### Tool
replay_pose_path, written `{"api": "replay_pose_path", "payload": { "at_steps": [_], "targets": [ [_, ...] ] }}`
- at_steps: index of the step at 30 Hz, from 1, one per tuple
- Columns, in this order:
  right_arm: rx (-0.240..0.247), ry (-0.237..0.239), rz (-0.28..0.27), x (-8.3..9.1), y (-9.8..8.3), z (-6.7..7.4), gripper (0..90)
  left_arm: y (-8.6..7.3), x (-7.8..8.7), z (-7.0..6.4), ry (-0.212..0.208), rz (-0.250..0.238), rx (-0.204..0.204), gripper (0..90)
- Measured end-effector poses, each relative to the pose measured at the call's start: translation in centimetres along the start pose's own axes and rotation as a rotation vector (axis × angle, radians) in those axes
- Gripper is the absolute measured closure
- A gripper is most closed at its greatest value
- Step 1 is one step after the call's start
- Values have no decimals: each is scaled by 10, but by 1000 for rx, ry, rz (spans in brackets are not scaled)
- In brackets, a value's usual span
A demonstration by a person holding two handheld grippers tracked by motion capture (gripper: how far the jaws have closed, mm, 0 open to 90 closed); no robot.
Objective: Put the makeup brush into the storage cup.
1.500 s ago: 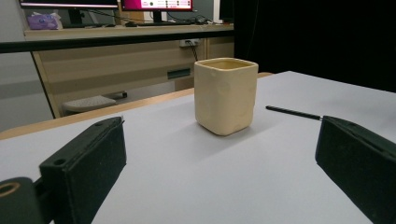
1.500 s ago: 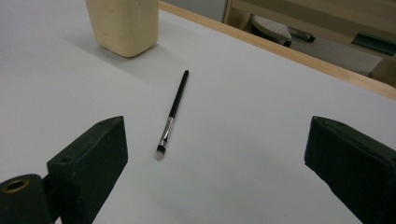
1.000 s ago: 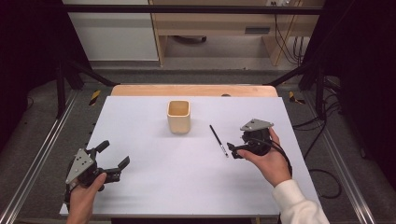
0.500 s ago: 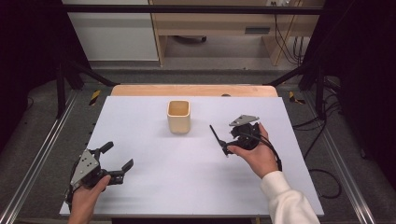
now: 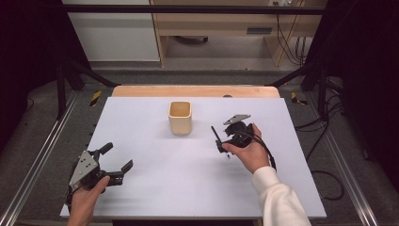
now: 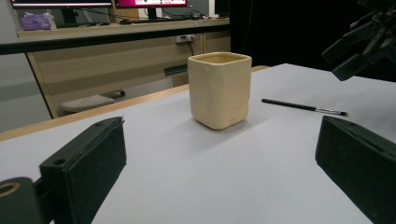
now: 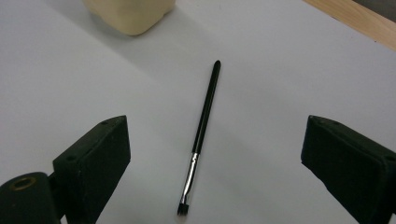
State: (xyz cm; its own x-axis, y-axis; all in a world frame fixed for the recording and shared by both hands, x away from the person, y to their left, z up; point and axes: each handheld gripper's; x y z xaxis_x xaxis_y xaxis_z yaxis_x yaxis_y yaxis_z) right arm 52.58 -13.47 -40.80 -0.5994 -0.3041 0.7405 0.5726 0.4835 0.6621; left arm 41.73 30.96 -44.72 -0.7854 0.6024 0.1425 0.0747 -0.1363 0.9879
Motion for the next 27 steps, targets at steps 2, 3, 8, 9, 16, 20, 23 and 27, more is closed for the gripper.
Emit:
{"api": "replay_pose_path", "payload": {
  "at_steps": [2, 3, 8, 9, 16, 20, 23, 27],
  "targets": [
    [-8, -2, 0, -4, 1, 0, 87, 0, 0, 1, 1, -2, 3, 15],
    [-13, -1, 0, -6, 2, 1, 89, 0, 0, 1, 2, -2, 4, 15],
    [-32, -2, 24, -15, 3, -1, 98, 0, 1, 1, 4, -4, 6, 15],
    [-34, -2, 31, -16, 3, -1, 99, 0, 1, 2, 4, -4, 6, 15],
    [-70, 2, 57, -24, 2, -7, 102, -1, 2, 3, 7, -1, 6, 15],
    [-89, -2, 72, -27, 1, -9, 104, -2, 1, 3, 5, -1, 6, 15],
    [-90, 3, 81, -29, 0, -9, 103, -2, 0, 3, 3, 5, 2, 15],
    [-80, 3, 93, -31, 0, -8, 138, -2, 0, 2, 4, 1, 1, 15]
  ]
}}
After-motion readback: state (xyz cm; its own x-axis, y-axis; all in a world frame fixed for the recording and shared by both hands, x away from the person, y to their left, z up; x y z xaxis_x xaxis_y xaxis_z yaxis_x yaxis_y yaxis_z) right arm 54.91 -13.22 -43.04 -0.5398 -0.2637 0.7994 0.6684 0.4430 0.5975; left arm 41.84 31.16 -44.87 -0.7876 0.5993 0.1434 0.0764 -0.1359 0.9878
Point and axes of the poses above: each handheld gripper's, and its own axes: x roughly backward along the jaws, y roughly out of its top, z roughly to its left, and after that the axes turned 1 degree about z, right-handed
